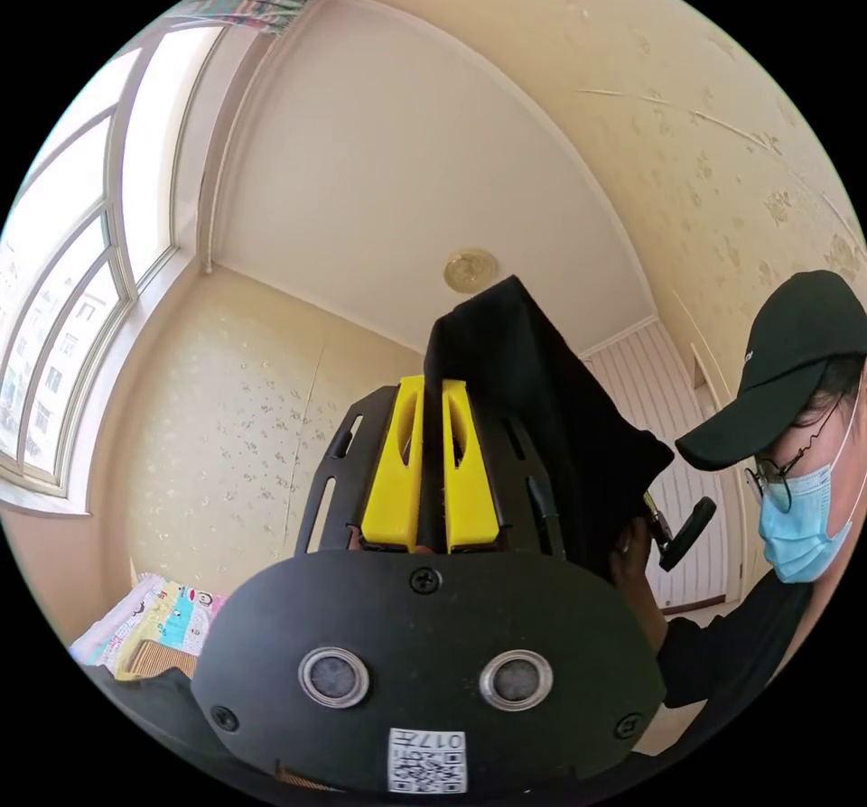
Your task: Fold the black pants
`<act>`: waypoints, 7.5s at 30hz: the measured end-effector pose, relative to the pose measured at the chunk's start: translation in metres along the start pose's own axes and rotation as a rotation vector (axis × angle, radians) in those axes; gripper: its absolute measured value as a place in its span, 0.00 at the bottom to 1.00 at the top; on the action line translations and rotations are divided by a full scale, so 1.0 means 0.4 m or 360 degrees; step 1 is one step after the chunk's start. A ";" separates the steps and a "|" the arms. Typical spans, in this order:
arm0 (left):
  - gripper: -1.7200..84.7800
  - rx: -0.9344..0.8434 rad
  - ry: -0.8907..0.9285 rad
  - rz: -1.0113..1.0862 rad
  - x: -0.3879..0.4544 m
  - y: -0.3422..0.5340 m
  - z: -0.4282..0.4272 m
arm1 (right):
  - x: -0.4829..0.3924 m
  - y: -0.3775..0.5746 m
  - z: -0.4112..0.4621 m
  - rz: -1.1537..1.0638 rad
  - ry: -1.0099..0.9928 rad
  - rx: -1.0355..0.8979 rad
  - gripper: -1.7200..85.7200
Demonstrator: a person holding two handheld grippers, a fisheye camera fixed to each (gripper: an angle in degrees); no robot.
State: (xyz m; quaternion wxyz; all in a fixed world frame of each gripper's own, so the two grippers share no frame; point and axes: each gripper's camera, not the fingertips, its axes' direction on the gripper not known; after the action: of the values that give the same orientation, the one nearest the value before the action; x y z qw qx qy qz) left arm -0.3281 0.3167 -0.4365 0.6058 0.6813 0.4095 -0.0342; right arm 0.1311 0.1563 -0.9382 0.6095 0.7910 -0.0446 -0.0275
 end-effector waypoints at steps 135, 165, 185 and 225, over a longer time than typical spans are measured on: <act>0.07 -0.2443 -0.0094 -0.0874 -0.516 1.171 0.500 | -0.218 1.766 -0.728 0.1406 -0.1156 -0.2561 0.05; 0.05 -0.2439 -0.0091 -0.0966 -0.606 1.173 0.532 | -0.209 1.764 -0.700 0.1359 -0.1170 -0.2600 0.05; 0.04 -0.2448 -0.0091 -0.0987 -0.637 1.181 0.560 | -0.207 1.818 -0.662 0.1444 -0.1221 -0.2656 0.05; 0.02 -0.2452 -0.0087 -0.1015 -0.606 1.234 0.565 | -0.260 1.873 -0.535 0.1396 -0.1215 -0.2649 0.04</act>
State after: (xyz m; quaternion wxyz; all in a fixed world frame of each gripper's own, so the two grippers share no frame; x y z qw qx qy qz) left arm -0.0912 0.0327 0.0291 0.8733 -0.0736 0.4767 0.0689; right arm 0.0209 0.1835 -0.1601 0.8684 -0.0323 -0.4892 -0.0745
